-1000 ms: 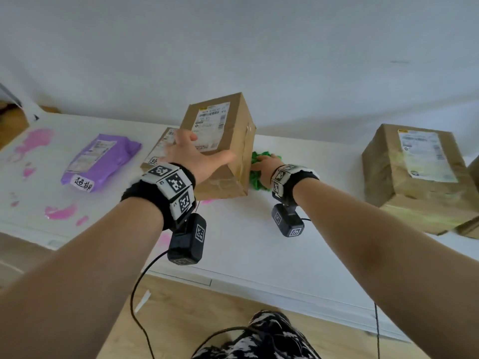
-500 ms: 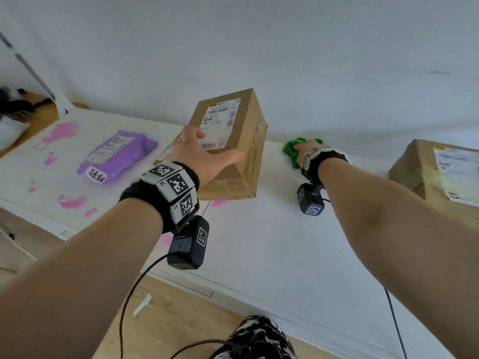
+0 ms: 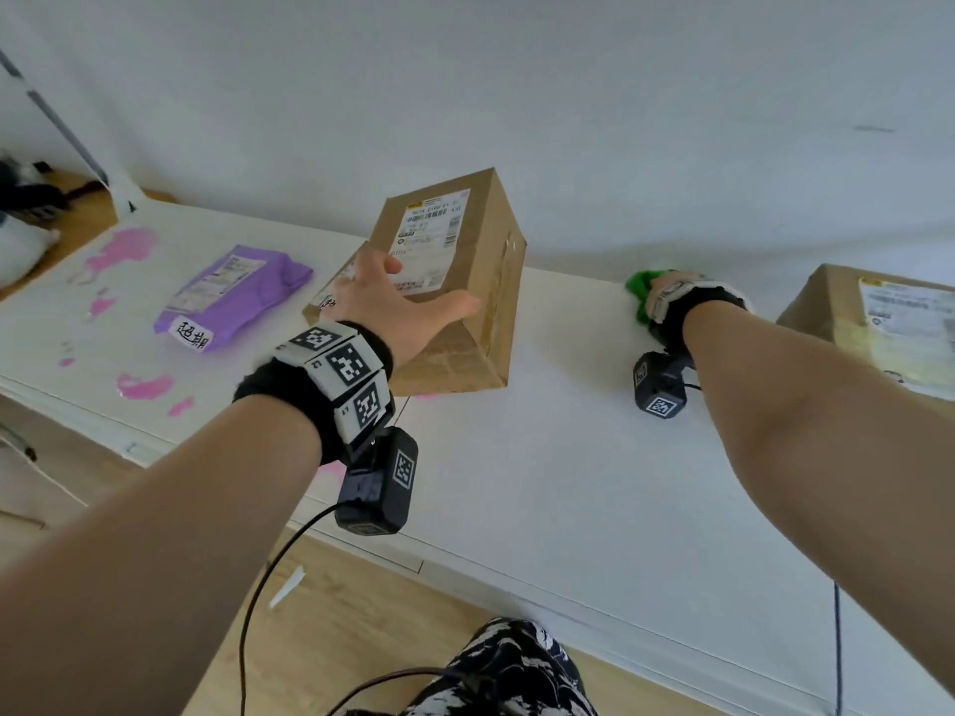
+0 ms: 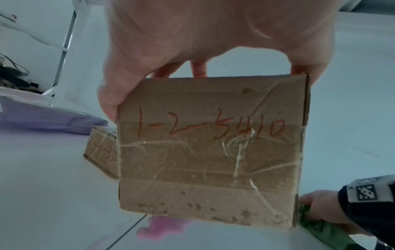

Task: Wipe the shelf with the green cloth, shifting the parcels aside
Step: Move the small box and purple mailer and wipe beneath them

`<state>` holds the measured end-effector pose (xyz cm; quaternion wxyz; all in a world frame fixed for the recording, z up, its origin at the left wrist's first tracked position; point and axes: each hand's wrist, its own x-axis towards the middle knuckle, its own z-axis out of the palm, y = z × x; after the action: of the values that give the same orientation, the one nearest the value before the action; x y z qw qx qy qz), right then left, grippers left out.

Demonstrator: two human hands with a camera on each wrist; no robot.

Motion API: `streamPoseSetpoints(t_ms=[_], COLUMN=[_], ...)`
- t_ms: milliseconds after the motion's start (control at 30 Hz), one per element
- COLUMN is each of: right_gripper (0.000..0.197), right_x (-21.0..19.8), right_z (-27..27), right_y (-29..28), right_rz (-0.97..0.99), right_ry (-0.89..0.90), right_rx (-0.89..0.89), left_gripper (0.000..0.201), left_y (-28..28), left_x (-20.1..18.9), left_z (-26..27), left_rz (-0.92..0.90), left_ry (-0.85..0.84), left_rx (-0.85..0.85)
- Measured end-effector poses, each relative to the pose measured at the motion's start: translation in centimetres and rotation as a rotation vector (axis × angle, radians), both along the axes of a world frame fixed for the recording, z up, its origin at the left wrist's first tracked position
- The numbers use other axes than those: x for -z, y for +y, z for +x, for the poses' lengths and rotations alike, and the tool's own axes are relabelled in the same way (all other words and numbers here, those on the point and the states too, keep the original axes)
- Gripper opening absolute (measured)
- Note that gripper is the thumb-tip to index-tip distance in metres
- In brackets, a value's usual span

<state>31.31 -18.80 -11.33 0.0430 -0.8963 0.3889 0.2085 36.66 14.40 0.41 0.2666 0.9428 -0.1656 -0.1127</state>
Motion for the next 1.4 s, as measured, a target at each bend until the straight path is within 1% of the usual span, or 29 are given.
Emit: streamPoseSetpoints(t_ms=[33,67,100,200,300,367,433,467,500,600,667,700,767,833,933,1000,1067,1167,1267,1333,1400], right_gripper=[0.058,0.058,0.056,0.056,0.052,0.052,0.057,0.059,0.061,0.06,0.058,0.058,0.061,0.062,0.058,0.058,0.061,0.06,0.063,0.063,0.06], right_x=[1.0,0.7,-0.4,-2.4,-1.6,-0.9,-0.5,-0.5,-0.7,-1.7,-1.9,-1.7,-1.3,-0.6,0.7,0.9,0.3,-0.9,-1.5,-1.6,-1.4], right_z=[0.2,0.0,-0.4,-0.4,-1.1,-2.8,-4.8,-5.7,-6.5,-9.0,-9.7,-9.6,-9.4,-9.8,-12.0,-14.2,-16.1,-17.5,-17.0,-16.0,-15.7], right_y=[-0.8,0.6,3.0,9.9,14.9,16.5,16.3,15.5,14.4,10.9,10.4,11.0,13.3,16.6,20.7,22.0,21.8,19.7,18.7,19.8,21.7], right_rz=[-0.02,-0.018,-0.008,0.014,0.111,0.173,0.223,0.216,0.193,0.125,0.126,0.129,0.136,0.173,0.19,0.211,0.247,0.215,0.194,0.195,0.21], right_ry=[0.023,0.01,-0.04,-0.099,-0.129,-0.14,-0.161,-0.163,-0.16,-0.11,-0.084,-0.082,-0.108,-0.157,-0.2,-0.2,-0.209,-0.226,-0.205,-0.22,-0.235], right_rx=[-0.002,0.015,0.015,-0.161,-0.305,-0.357,-0.325,-0.279,-0.211,0.07,0.163,0.162,0.103,-0.011,-0.234,-0.284,-0.206,0.031,0.26,0.326,0.265], left_gripper=[0.087,0.088,0.089,0.09,0.088,0.088,0.088,0.088,0.088,0.089,0.092,0.093,0.095,0.097,0.095,0.092,0.092,0.093,0.09,0.091,0.092], left_y=[-0.1,-0.2,-0.3,-0.8,-1.1,-1.3,-1.4,-1.5,-1.5,-1.6,-1.6,-1.5,-1.5,-1.6,-2.1,-2.6,-3.2,-3.8,-4.1,-4.2,-4.5], left_x=[0.1,0.2,0.4,0.8,0.6,0.1,-0.5,-0.8,-1.0,-1.2,-1.0,-0.9,-0.9,-0.9,-0.8,-0.7,-0.7,-0.4,-0.1,0.2,0.4], left_z=[0.1,0.1,0.1,0.0,-0.5,-0.8,-0.8,-0.8,-0.8,-1.2,-1.4,-1.5,-1.6,-1.8,-2.0,-2.3,-2.7,-3.3,-4.0,-4.5,-4.9], left_rz=[0.004,0.006,-0.006,-0.063,-0.025,-0.005,-0.008,-0.01,-0.01,-0.009,0.008,0.019,0.038,0.045,0.049,0.059,0.065,0.073,0.083,0.085,0.1], left_ry=[-0.001,0.004,0.013,0.036,0.032,0.058,0.106,0.126,0.14,0.162,0.152,0.15,0.159,0.171,0.176,0.165,0.179,0.174,0.157,0.174,0.171], left_rx=[-0.003,-0.007,-0.013,-0.011,0.021,0.037,0.057,0.069,0.083,0.103,0.095,0.091,0.094,0.108,0.13,0.16,0.198,0.252,0.289,0.298,0.308])
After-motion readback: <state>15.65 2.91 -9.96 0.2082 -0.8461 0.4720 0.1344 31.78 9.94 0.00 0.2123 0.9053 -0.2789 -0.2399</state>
